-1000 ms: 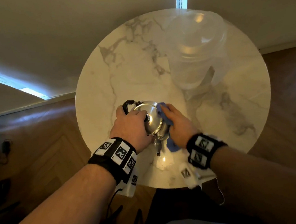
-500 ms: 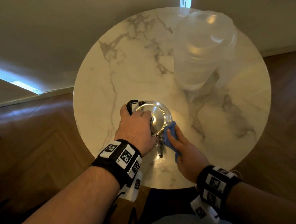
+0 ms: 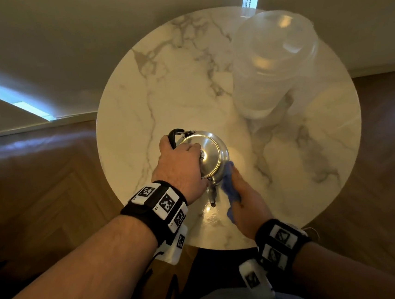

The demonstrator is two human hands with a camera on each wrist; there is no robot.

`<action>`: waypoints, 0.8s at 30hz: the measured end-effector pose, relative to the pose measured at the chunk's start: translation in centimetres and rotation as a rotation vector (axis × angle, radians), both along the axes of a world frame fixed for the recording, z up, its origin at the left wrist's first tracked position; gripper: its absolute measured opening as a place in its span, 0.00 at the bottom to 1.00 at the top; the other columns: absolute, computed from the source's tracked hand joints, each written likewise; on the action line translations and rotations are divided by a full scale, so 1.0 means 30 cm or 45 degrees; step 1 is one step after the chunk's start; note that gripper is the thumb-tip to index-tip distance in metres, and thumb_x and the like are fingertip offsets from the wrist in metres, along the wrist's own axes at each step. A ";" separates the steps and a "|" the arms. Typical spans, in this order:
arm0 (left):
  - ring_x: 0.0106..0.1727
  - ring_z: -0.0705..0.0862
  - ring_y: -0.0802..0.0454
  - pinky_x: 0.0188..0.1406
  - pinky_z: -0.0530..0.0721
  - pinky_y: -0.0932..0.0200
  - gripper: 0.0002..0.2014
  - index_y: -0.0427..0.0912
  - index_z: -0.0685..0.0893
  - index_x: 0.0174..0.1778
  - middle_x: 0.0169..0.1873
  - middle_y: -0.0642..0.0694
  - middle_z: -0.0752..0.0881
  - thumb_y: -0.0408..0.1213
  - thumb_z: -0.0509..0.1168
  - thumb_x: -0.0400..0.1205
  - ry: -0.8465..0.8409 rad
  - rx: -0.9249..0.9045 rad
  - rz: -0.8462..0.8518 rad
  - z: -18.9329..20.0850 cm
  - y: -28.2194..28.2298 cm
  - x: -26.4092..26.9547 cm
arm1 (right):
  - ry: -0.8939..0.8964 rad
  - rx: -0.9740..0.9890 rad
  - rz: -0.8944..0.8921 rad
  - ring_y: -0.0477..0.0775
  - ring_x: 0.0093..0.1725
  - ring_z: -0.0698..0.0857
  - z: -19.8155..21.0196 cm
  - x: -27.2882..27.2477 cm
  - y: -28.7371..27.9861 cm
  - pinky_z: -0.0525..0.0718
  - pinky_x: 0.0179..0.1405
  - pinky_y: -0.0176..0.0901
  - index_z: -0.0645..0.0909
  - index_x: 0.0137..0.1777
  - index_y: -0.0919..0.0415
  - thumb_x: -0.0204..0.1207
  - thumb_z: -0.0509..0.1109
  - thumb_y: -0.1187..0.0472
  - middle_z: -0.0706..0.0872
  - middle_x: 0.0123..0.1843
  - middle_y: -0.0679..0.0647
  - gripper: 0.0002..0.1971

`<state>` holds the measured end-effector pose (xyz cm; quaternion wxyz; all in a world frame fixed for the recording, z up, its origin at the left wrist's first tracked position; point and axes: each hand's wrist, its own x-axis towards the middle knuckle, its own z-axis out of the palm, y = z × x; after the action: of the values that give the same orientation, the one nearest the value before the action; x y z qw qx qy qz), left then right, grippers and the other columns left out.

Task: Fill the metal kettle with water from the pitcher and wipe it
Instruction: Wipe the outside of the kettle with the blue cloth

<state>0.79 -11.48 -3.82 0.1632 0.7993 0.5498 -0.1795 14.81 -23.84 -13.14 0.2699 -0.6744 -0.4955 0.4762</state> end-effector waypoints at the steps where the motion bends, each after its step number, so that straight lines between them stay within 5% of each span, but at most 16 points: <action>1: 0.81 0.56 0.33 0.69 0.82 0.47 0.35 0.52 0.77 0.72 0.68 0.55 0.81 0.59 0.77 0.71 0.001 -0.010 0.006 0.002 0.001 0.001 | 0.022 -0.047 -0.101 0.53 0.81 0.73 0.012 0.010 0.048 0.75 0.70 0.36 0.62 0.87 0.54 0.81 0.61 0.78 0.72 0.84 0.55 0.36; 3: 0.82 0.55 0.33 0.69 0.81 0.46 0.35 0.52 0.77 0.73 0.68 0.55 0.81 0.58 0.78 0.71 -0.003 -0.019 0.012 0.006 0.000 0.003 | 0.146 -0.101 -0.223 0.53 0.74 0.78 0.035 0.043 0.157 0.71 0.56 0.22 0.66 0.85 0.59 0.83 0.59 0.78 0.79 0.77 0.55 0.32; 6: 0.82 0.56 0.34 0.68 0.81 0.46 0.35 0.51 0.77 0.73 0.69 0.55 0.81 0.58 0.77 0.72 -0.016 -0.012 0.025 0.006 -0.004 0.006 | 0.201 -0.019 -0.175 0.41 0.66 0.81 0.077 0.085 0.332 0.65 0.49 0.06 0.78 0.79 0.54 0.84 0.64 0.72 0.82 0.69 0.42 0.25; 10: 0.81 0.57 0.32 0.71 0.80 0.45 0.35 0.50 0.77 0.73 0.68 0.53 0.82 0.59 0.77 0.72 -0.001 0.004 -0.010 0.007 -0.001 0.004 | 0.224 -0.117 0.115 0.37 0.51 0.87 0.144 0.093 0.494 0.81 0.42 0.20 0.87 0.70 0.44 0.85 0.69 0.59 0.89 0.58 0.41 0.17; 12: 0.80 0.58 0.32 0.69 0.80 0.45 0.34 0.51 0.77 0.72 0.68 0.54 0.82 0.59 0.77 0.72 -0.008 0.013 -0.011 0.006 -0.002 0.004 | 0.173 -0.140 0.113 0.44 0.49 0.87 0.152 0.103 0.508 0.77 0.33 0.18 0.86 0.70 0.40 0.86 0.68 0.56 0.88 0.53 0.40 0.16; 15: 0.80 0.58 0.34 0.67 0.82 0.46 0.34 0.50 0.77 0.73 0.67 0.54 0.82 0.58 0.77 0.73 -0.017 0.006 0.002 0.018 -0.003 0.009 | 0.132 -0.222 0.041 0.60 0.36 0.86 0.150 0.125 0.427 0.80 0.25 0.33 0.87 0.63 0.31 0.86 0.66 0.48 0.88 0.40 0.49 0.12; 18: 0.76 0.62 0.36 0.63 0.81 0.48 0.33 0.51 0.78 0.71 0.64 0.54 0.83 0.60 0.76 0.73 0.020 -0.038 -0.032 0.044 0.006 0.016 | -0.017 -0.180 0.090 0.67 0.48 0.89 0.122 0.157 0.323 0.90 0.44 0.42 0.83 0.72 0.34 0.87 0.63 0.60 0.92 0.51 0.59 0.21; 19: 0.74 0.64 0.37 0.63 0.81 0.48 0.34 0.51 0.78 0.71 0.63 0.54 0.84 0.62 0.76 0.72 0.043 -0.043 -0.079 0.054 0.012 0.015 | -0.023 -0.189 0.085 0.66 0.44 0.90 0.120 0.164 0.296 0.91 0.43 0.47 0.84 0.69 0.31 0.87 0.64 0.58 0.92 0.49 0.62 0.20; 21: 0.70 0.68 0.38 0.62 0.82 0.47 0.38 0.52 0.76 0.72 0.66 0.53 0.84 0.62 0.79 0.68 0.087 -0.032 -0.189 0.073 0.024 0.000 | 0.030 -0.200 0.077 0.52 0.33 0.86 0.134 0.175 0.259 0.84 0.40 0.45 0.87 0.59 0.29 0.87 0.67 0.51 0.89 0.41 0.56 0.13; 24: 0.71 0.74 0.39 0.64 0.85 0.44 0.38 0.50 0.73 0.77 0.72 0.48 0.79 0.48 0.81 0.72 0.174 -0.039 -0.318 0.122 0.051 -0.024 | 0.017 -0.130 0.142 0.45 0.51 0.83 0.170 0.199 0.218 0.78 0.57 0.39 0.81 0.74 0.46 0.86 0.65 0.67 0.87 0.56 0.47 0.21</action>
<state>0.08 -9.95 -0.17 0.1138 0.8449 0.4530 -0.2608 20.77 -17.30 -8.05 0.2118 -0.6554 -0.5055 0.5197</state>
